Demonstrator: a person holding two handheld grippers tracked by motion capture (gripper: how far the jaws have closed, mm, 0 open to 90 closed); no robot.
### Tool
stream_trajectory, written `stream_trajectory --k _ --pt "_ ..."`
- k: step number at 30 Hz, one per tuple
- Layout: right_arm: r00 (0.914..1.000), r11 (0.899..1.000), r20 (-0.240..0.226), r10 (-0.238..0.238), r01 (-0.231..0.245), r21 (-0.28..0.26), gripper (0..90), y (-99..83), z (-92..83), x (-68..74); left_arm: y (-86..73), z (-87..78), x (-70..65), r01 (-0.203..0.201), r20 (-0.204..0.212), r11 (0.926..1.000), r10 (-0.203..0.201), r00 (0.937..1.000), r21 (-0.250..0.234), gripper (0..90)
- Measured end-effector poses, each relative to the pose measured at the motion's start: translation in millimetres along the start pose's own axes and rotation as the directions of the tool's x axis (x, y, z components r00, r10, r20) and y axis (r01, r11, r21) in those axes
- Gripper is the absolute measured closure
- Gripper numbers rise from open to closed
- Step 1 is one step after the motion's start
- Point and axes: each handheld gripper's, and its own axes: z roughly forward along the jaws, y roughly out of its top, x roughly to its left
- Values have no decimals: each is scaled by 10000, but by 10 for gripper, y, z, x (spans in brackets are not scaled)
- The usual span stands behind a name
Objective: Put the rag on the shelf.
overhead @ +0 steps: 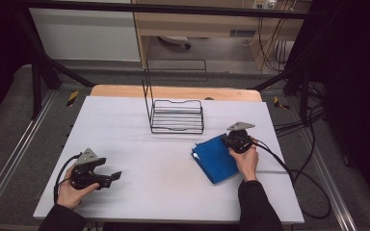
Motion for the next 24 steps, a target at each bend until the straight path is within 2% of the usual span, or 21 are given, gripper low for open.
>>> stream_trajectory --k 2,3,4,5,7,11,17,20,22,24 --pt "9998 9994 -188 119 -125 -319 748 18 -56 21 0 -1 2 -4 -2 10000 4 10000 -6 126" --pt "9984 9985 -505 265 -288 -459 691 35 -113 36 -2 5 2 49 -16 10000 -49 10000 -8 126" --pt "9984 9985 -505 265 -288 -459 691 35 -113 36 -2 5 2 49 -16 10000 -49 10000 -8 126" --pt "9964 9974 -771 363 -409 -592 621 51 -223 96 -1 8 1 46 -22 10000 -46 10000 2 126" --pt "9962 9982 -865 -94 43 -595 558 66 -305 209 1 12 -1 44 -24 10000 -44 10000 9 126" --pt "9871 9976 -1536 -456 370 -581 493 79 -372 551 2 12 -6 31 -54 10000 -31 10000 36 126" --pt "9770 9980 -2039 -629 600 -203 462 110 -207 902 2 7 -8 30 -43 10000 -30 10000 10 126" --pt "9811 9968 -1800 -705 763 257 436 113 -42 992 3 -3 -8 -21 -28 10000 22 10000 15 126" --pt "9833 9970 -1721 -592 669 394 446 96 64 1016 4 -4 -9 -23 -17 10000 23 10000 3 127" --pt "9861 9964 -1520 -676 746 409 473 79 111 1020 4 -1 -8 -31 -15 10000 31 10000 19 126"
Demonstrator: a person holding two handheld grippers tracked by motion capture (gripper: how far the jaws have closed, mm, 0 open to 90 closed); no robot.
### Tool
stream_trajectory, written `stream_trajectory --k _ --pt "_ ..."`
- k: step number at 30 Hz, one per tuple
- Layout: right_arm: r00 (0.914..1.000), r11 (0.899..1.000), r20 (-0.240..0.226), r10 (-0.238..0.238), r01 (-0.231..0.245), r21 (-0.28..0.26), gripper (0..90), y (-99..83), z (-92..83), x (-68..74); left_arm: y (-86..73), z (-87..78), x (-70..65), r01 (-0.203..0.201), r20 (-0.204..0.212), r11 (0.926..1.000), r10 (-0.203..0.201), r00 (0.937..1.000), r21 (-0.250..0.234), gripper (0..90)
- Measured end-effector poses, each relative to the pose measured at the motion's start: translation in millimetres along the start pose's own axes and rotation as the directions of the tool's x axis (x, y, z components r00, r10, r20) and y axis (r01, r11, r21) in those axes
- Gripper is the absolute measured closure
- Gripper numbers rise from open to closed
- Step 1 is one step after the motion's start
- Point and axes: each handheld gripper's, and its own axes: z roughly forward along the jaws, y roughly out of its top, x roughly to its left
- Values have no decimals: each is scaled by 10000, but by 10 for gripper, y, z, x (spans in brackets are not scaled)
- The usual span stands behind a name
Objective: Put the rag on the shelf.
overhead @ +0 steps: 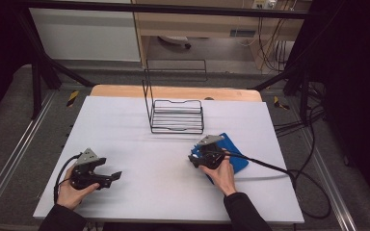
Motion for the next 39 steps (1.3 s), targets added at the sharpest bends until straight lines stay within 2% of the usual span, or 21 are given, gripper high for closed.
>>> stream_trajectory --k 4,5,10,14,20,26,31,32,33,34,35,39 --pt "9996 9999 237 -136 137 -16 541 -6 -6 -4 -1 3 -1 31 -13 10000 -32 10000 -22 126" --pt "9982 9993 480 -352 356 -71 567 -26 -1 15 0 1 -2 2 -10 10000 -2 10000 -1 127" --pt "9964 9990 731 -422 434 -144 598 -50 -1 47 2 5 -10 6 -15 10000 -6 10000 -27 127" --pt "9942 9986 951 -511 519 -60 726 -48 -12 37 1 -1 -6 -9 -8 10000 9 10000 -11 127" --pt "9950 9992 919 -389 389 12 815 -27 -22 -6 1 -3 -3 1 -16 10000 -1 10000 -17 127" --pt "9985 9998 533 -104 114 -186 843 1 -87 -49 1 -3 2 44 -30 10000 -44 10000 -55 127" --pt "9998 9966 -194 -54 38 -821 844 72 -235 -4 4 -3 1 38 -41 10000 -38 10000 -66 127" --pt "9989 9946 -464 104 -151 -1024 844 87 -265 11 4 -3 1 31 -39 10000 -32 10000 -69 127" --pt "9989 9946 -464 104 -151 -1024 844 87 -265 11 5 -3 1 32 -43 10000 -33 10000 -69 127" --pt "9981 9938 -614 80 -147 -1102 844 107 -288 33 5 -2 0 39 -48 10000 -40 10000 -69 127" --pt "9960 9921 -876 -200 90 -1249 844 155 -321 118 5 -2 2 44 -52 10000 -44 10000 -64 127" --pt "9865 9903 -1513 -633 434 -1319 844 215 -296 307 4 -6 5 65 -68 9999 -66 10000 -78 127"
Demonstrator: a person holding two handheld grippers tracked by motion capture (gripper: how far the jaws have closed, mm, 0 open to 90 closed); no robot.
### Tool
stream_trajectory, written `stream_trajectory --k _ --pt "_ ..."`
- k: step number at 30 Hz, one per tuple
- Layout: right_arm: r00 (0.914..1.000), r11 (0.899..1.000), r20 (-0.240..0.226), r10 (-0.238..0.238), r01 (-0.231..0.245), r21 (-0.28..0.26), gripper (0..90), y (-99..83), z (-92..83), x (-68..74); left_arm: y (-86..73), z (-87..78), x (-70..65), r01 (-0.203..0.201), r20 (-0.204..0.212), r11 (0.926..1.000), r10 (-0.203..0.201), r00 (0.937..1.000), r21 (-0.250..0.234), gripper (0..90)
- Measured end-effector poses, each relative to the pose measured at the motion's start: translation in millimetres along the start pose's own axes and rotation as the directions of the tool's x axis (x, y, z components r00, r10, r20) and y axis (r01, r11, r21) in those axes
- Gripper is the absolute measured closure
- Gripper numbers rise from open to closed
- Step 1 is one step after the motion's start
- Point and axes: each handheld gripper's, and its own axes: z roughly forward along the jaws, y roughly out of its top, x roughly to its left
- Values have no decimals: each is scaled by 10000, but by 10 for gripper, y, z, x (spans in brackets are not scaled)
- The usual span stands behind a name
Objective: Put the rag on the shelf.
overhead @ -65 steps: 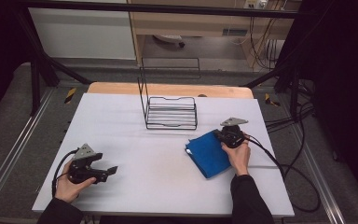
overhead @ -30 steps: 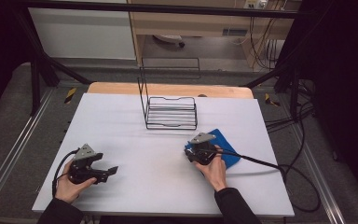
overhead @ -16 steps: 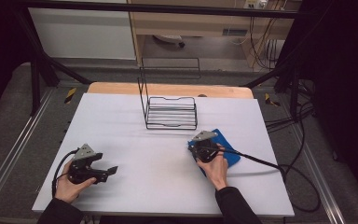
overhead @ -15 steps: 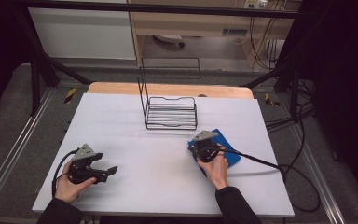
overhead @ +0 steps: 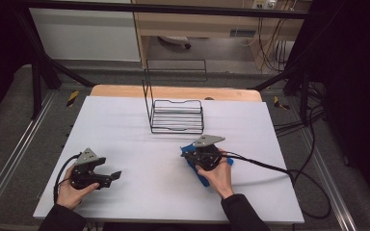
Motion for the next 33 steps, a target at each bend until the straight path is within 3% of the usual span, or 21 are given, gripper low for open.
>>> stream_trajectory --k 6,11,12,20,23,27,29,33 --pt "9937 9983 -975 -555 571 133 843 59 159 309 1 -2 3 26 -11 10000 -26 10000 12 126" --pt "9853 9966 -1523 -771 808 181 843 76 240 477 1 -2 4 19 -22 10000 -19 10000 20 126" --pt "9808 9956 -1749 -862 915 223 843 81 275 558 3 -3 3 14 -22 10000 -14 10000 19 125" --pt "9575 9890 -2572 -1306 1440 337 843 97 358 818 3 -5 6 -9 -23 10000 10 10000 37 126" --pt "9423 9886 -3069 -1336 1483 250 842 96 361 904 4 -7 6 -15 -24 10000 15 10000 34 125" --pt "9251 9807 -3422 -1645 1905 436 839 80 382 1016 4 -7 5 -19 -21 10000 19 10000 34 126" --pt "9202 9794 -3592 -1556 1912 655 833 41 421 1037 4 -8 4 -18 -16 10000 18 10000 27 126" --pt "9212 9787 -3615 -1437 1864 861 779 -11 478 1045 3 -8 5 -16 -15 10000 16 10000 28 126"
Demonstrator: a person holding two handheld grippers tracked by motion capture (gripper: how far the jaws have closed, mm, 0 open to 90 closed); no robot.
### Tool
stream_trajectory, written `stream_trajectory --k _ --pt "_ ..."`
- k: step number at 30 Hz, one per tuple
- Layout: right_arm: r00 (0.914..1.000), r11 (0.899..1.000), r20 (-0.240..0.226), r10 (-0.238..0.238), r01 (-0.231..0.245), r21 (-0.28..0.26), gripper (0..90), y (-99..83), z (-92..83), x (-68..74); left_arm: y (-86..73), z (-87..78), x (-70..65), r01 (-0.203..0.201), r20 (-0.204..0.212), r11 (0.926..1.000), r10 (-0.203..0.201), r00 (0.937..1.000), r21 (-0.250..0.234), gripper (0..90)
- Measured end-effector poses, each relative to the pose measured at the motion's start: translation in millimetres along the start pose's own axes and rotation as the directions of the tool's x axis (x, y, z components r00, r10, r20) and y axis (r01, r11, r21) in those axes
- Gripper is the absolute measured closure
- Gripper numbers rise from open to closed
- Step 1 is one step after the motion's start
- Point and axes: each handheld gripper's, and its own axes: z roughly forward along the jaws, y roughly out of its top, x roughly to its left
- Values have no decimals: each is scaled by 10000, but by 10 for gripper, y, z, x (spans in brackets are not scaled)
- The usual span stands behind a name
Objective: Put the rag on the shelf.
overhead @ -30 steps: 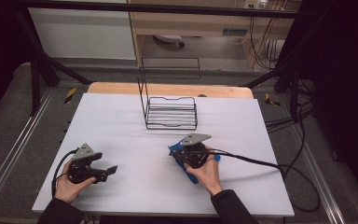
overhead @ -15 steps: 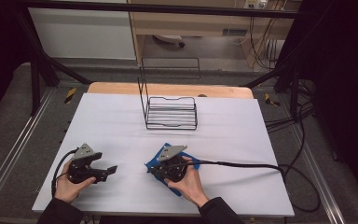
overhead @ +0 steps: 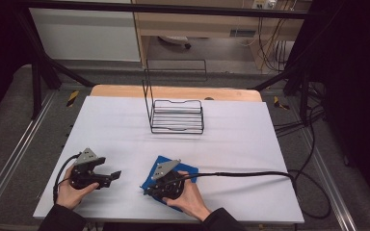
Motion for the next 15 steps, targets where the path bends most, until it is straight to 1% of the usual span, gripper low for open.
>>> stream_trajectory --k 1,2,3,4,5,6,8,10,12,13,14,15 --pt "10000 10000 -17 93 -93 -30 754 3 -4 3 0 -1 0 7 -3 10000 -7 10000 2 126" --pt "9999 9999 8 115 -115 -118 710 14 -21 -1 0 -2 0 14 -1 10000 -14 10000 -6 125" --pt "9998 9996 163 109 -104 -254 662 28 -47 -4 -1 -2 0 10 -1 10000 -10 10000 -7 125" --pt "9996 9993 273 103 -94 -356 639 43 -80 -6 -1 -2 0 7 -4 10000 -7 10000 -3 125" --pt "9992 9989 399 72 -54 -461 597 60 -119 -12 -2 -3 -1 8 -9 10000 -8 10000 -3 125" --pt "9984 9977 542 159 -122 -670 552 72 -164 -23 -2 -3 -2 18 -4 10000 -18 10000 -16 125" --pt "9965 9948 769 316 -239 -988 519 85 -258 -62 -1 -3 -3 13 -8 10000 -13 10000 -9 125" --pt "9899 9910 1282 609 -447 -1259 500 79 -388 -136 -1 -2 -4 1 -7 10000 -1 10000 0 125" --pt "9769 9856 1868 1035 -755 -1510 499 36 -531 -235 0 -1 -3 0 -7 10000 0 10000 1 125" --pt "9670 9825 2205 1276 -928 -1617 499 0 -603 -288 0 0 -2 3 -13 10000 -3 10000 10 125" --pt "9557 9786 2485 1580 -1181 -1684 500 -46 -672 -341 0 0 -2 3 -13 10000 -3 10000 10 124" --pt "9386 9728 2846 1952 -1484 -1780 505 -117 -749 -409 -1 3 -3 29 -16 10000 -29 10000 -3 124"
